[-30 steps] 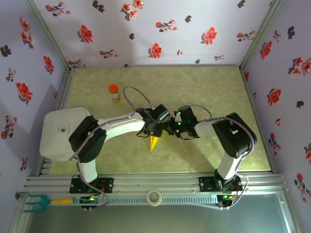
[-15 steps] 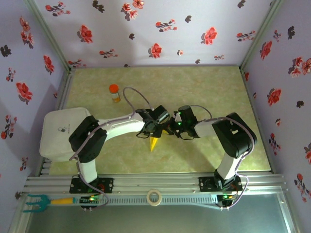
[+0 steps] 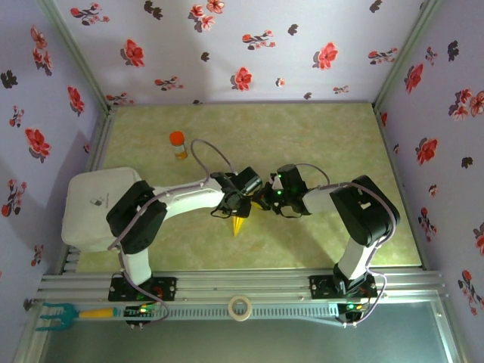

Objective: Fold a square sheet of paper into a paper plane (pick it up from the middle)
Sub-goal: Move a paper plane to the center of the table.

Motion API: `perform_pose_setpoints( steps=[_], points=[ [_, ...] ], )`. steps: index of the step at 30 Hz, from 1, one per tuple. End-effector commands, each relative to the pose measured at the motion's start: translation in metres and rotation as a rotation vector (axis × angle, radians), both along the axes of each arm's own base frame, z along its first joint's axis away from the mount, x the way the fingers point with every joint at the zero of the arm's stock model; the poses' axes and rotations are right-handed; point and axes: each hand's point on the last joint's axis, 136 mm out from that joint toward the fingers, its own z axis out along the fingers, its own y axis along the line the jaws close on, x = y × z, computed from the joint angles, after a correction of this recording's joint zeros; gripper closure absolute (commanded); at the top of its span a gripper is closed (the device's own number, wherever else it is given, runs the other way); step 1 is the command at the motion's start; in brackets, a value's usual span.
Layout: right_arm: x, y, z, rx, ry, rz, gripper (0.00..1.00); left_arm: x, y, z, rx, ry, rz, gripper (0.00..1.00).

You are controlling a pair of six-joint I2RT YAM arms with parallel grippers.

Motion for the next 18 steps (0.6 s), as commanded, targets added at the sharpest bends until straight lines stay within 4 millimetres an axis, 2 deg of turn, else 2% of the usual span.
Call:
perform_pose_setpoints(
  steps=[1,18],
  points=[
    [0.003,0.005,0.007,0.002,-0.027,0.013,1.00,-0.005,0.000,0.010,-0.023,-0.008,0.012,0.64],
    [0.003,0.004,0.007,0.001,-0.025,0.012,1.00,-0.005,-0.002,-0.002,-0.002,0.012,-0.004,0.71]
  ],
)
